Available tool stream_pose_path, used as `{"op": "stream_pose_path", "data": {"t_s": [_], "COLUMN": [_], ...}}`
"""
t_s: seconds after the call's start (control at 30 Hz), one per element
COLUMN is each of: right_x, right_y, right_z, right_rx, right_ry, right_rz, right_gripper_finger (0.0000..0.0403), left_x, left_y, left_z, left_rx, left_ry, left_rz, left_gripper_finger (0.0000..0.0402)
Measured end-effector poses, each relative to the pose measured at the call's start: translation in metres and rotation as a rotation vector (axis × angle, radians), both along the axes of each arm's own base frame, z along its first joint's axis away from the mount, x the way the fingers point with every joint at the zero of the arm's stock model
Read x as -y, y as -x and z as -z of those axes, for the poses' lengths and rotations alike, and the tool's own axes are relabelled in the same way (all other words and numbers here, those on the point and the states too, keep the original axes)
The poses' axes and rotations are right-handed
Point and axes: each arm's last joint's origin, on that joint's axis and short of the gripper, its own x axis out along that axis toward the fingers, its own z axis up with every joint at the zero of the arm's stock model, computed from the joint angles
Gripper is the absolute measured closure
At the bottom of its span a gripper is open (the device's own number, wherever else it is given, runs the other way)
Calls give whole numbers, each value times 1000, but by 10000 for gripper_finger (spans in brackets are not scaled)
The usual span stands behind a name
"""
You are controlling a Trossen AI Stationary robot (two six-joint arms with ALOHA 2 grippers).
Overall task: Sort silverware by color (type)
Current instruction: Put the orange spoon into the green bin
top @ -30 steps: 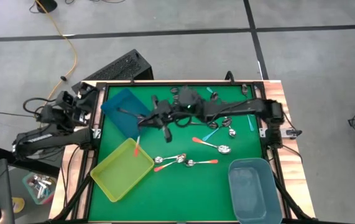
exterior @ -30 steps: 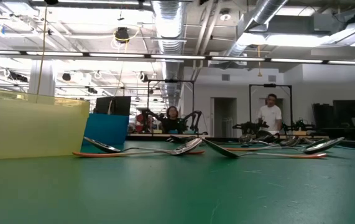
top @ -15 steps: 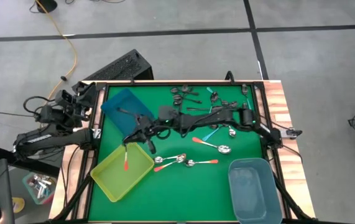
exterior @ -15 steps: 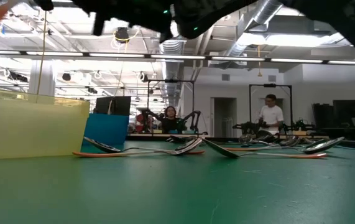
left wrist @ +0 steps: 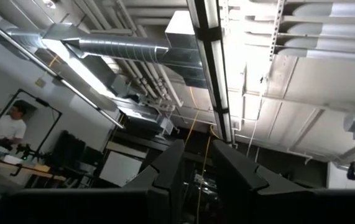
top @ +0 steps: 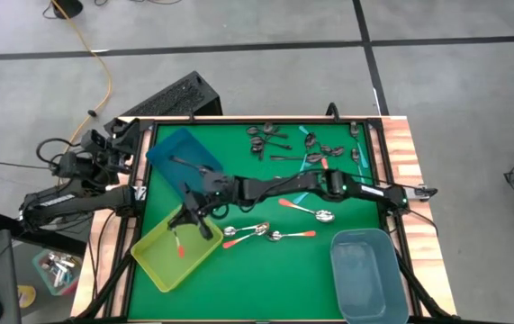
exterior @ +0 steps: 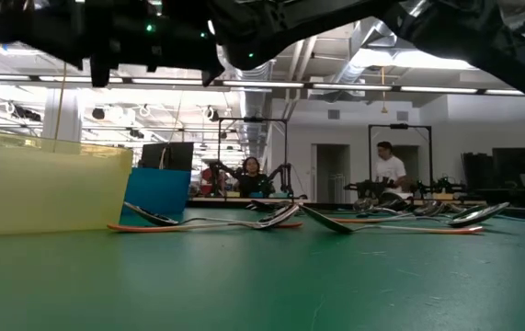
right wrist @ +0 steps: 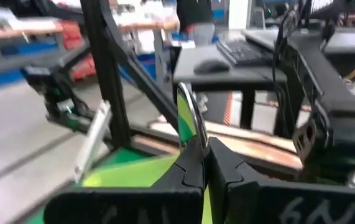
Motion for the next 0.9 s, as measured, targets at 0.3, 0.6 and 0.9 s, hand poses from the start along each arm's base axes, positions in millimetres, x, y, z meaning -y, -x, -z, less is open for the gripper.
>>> {"op": "stream_pose_path", "data": {"t_s": [0.3, 0.6, 0.9], "right_x": [5, -12, -29], "right_y": [5, 16, 20], "right_z": [-15, -36, -34], "right_rx": [19, 23, 4], "right_ry": [157, 577, 644], "right_rz": [26, -18, -44], "right_gripper_finger": [390, 390, 390], "left_x": [-1, -1, -2], "left_y": [0, 0, 0], "left_z": [0, 1, 2], "left_rx": [6, -4, -16], "left_ry": [22, 15, 29], "left_rz": [-27, -49, -62], "left_gripper_finger": [334, 334, 334]}}
